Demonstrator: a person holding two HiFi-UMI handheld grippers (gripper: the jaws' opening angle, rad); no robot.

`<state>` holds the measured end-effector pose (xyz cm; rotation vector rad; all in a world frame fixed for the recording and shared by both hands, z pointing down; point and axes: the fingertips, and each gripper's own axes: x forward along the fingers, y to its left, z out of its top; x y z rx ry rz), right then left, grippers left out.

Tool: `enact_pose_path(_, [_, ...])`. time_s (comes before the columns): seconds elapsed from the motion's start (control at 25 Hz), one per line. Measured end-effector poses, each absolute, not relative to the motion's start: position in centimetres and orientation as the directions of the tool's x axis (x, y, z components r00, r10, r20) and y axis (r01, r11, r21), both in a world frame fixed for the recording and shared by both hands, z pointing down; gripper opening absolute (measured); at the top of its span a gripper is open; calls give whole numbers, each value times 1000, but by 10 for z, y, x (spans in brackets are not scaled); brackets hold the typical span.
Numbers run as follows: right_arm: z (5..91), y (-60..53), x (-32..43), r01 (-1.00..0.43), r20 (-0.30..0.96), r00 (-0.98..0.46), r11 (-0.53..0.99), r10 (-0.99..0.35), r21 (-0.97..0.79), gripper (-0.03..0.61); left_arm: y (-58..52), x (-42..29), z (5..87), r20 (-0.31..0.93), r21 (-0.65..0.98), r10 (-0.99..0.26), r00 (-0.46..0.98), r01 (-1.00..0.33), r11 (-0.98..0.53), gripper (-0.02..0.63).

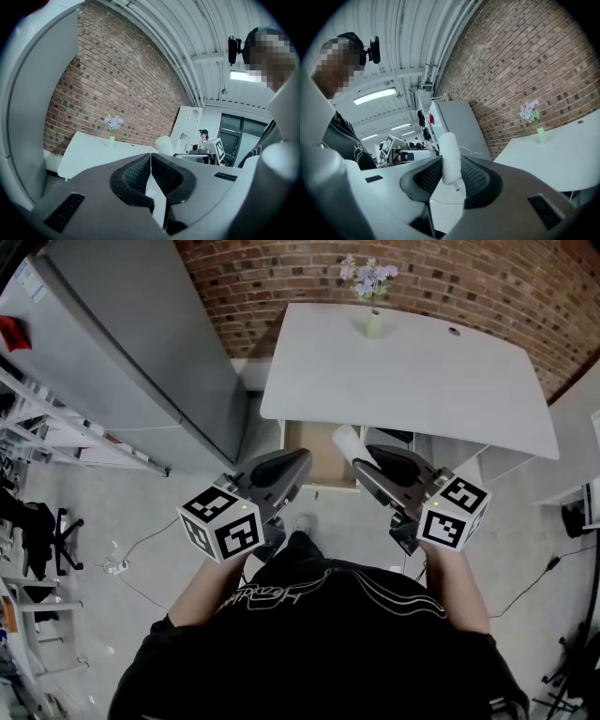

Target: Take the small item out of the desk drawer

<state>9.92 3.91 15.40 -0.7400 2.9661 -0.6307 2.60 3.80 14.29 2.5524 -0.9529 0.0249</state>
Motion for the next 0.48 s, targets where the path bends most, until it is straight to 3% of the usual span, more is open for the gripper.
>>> enact_pose_path(0.48, [178, 34, 99, -444, 98, -889, 792, -447, -418, 137, 29, 27, 170, 196, 399, -621, 759, -641, -656, 23])
